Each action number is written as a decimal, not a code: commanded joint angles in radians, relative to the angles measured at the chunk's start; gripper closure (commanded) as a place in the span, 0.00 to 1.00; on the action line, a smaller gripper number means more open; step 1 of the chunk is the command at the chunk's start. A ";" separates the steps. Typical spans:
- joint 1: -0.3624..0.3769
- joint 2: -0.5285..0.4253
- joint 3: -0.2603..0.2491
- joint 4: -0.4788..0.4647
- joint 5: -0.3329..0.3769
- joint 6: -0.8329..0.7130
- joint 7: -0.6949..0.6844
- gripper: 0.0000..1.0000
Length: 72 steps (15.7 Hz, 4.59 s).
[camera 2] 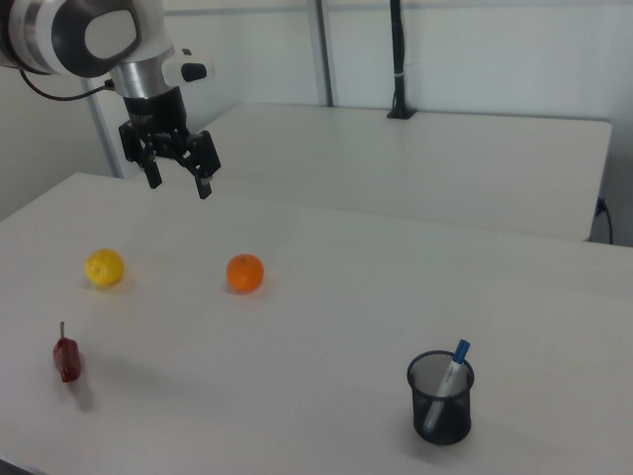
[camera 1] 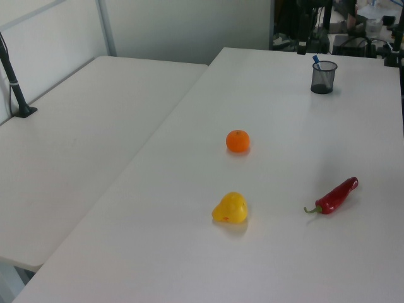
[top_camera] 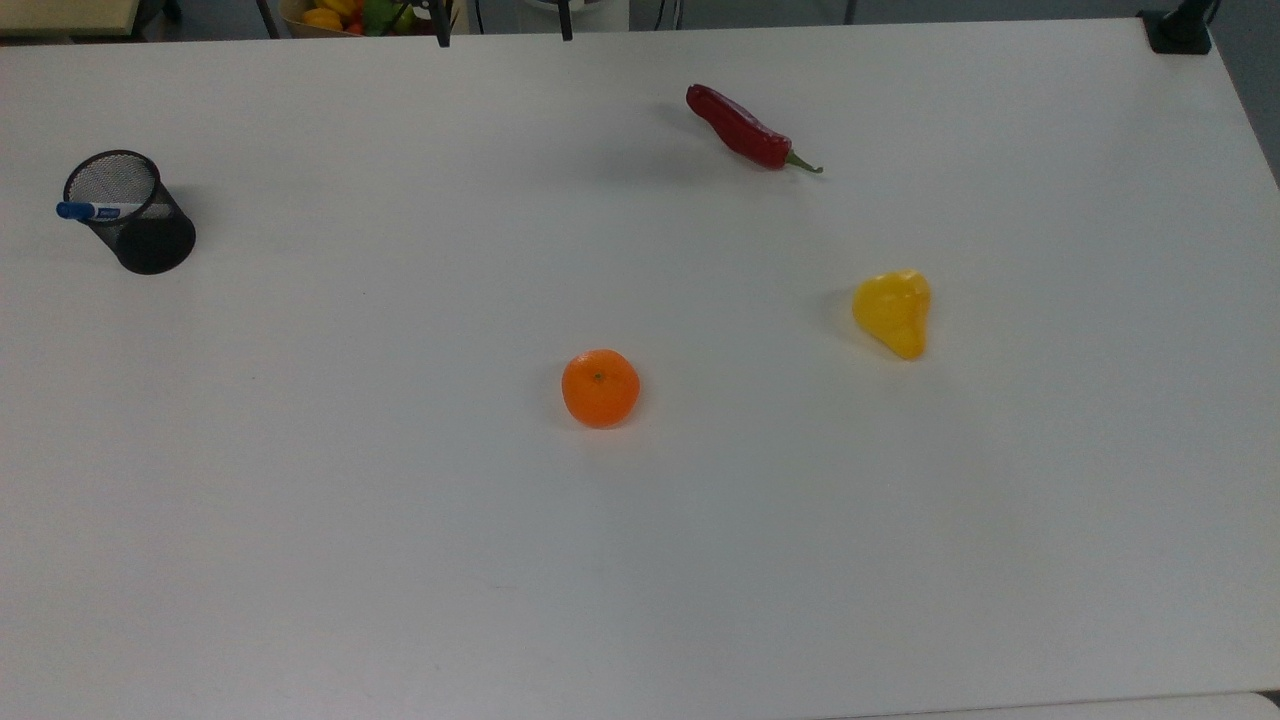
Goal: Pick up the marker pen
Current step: 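Move the gripper toward the black mesh pen cup, then lower the gripper into the cup and close on the white marker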
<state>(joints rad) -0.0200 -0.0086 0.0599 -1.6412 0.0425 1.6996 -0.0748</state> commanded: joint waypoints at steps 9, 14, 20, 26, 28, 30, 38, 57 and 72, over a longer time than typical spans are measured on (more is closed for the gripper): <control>0.011 -0.021 -0.015 -0.023 -0.006 0.026 -0.016 0.00; 0.000 -0.022 -0.021 -0.023 -0.006 0.028 -0.025 0.00; 0.002 -0.021 -0.052 -0.023 -0.004 0.032 -0.031 0.00; 0.000 -0.016 -0.118 -0.022 -0.032 0.141 -0.022 0.00; -0.006 -0.005 -0.152 -0.023 -0.068 0.187 -0.019 0.00; -0.006 0.010 -0.201 -0.022 -0.085 0.242 -0.020 0.00; -0.009 0.065 -0.371 -0.048 -0.084 0.503 -0.022 0.00; -0.080 0.234 -0.491 -0.233 -0.085 0.893 -0.072 0.37; -0.120 0.349 -0.491 -0.252 -0.082 1.005 -0.207 0.74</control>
<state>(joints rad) -0.1421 0.3460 -0.4243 -1.8726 -0.0360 2.6820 -0.2479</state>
